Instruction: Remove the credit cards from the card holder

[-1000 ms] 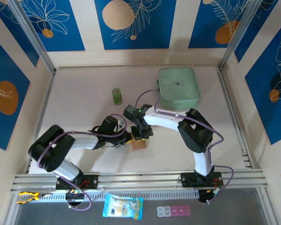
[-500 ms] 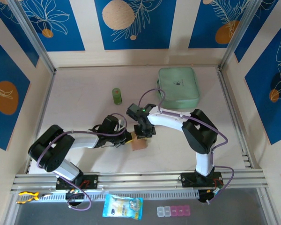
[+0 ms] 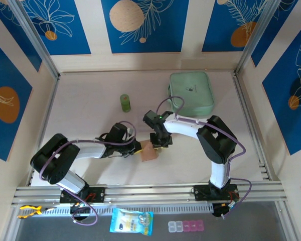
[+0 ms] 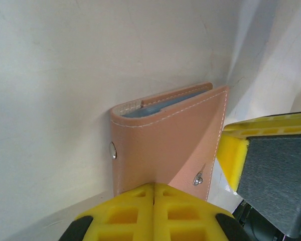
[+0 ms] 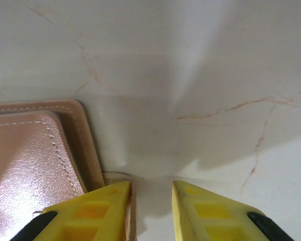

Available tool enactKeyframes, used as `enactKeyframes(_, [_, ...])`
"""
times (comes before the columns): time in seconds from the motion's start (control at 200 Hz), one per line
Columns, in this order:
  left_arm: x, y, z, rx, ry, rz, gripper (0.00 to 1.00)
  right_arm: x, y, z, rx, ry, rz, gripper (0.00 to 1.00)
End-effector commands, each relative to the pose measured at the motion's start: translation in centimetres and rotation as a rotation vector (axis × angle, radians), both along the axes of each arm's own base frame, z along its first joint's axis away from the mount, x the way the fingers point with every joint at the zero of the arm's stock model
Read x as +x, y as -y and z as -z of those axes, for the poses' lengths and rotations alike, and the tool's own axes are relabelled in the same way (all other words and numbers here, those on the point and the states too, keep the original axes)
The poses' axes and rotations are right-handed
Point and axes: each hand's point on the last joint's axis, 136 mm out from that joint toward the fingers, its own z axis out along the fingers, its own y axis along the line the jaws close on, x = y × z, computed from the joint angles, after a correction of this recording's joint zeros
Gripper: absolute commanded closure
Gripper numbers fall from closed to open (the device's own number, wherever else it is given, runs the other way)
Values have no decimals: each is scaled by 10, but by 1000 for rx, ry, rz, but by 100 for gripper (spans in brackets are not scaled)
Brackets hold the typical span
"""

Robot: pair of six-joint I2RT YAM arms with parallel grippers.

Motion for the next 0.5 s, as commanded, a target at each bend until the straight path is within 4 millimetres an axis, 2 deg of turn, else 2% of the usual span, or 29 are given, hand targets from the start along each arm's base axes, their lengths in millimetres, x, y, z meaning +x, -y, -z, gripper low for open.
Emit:
enactKeyframes(0.0, [-9, -12, 17, 86, -45, -2, 100, -3, -9, -2, 67, -17, -4, 73])
enactKeyframes(0.495, [-3, -8, 12, 77, -35, -2, 100, -9, -22, -4, 160, -44, -1, 81])
